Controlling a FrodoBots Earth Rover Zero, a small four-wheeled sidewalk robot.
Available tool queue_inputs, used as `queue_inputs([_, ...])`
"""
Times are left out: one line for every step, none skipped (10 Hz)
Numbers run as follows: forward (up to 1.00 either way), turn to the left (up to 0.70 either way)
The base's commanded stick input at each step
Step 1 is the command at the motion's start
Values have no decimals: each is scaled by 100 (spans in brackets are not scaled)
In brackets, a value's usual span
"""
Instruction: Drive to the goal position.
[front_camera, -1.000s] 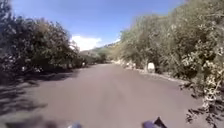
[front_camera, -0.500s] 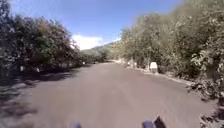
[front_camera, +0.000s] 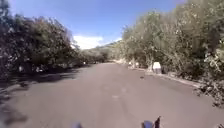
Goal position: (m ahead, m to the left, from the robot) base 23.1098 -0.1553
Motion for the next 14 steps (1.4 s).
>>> queue_inputs([50, 0])
queue_inputs([50, 0])
queue_inputs([50, 0])
queue_inputs([50, 0])
queue_inputs([50, 0])
queue_inputs([50, 0])
queue_inputs([50, 0])
queue_inputs([50, 0])
queue_inputs([50, 0])
queue_inputs([50, 0])
queue_inputs([50, 0])
queue_inputs([50, 0])
queue_inputs([50, 0])
queue_inputs([50, 0])
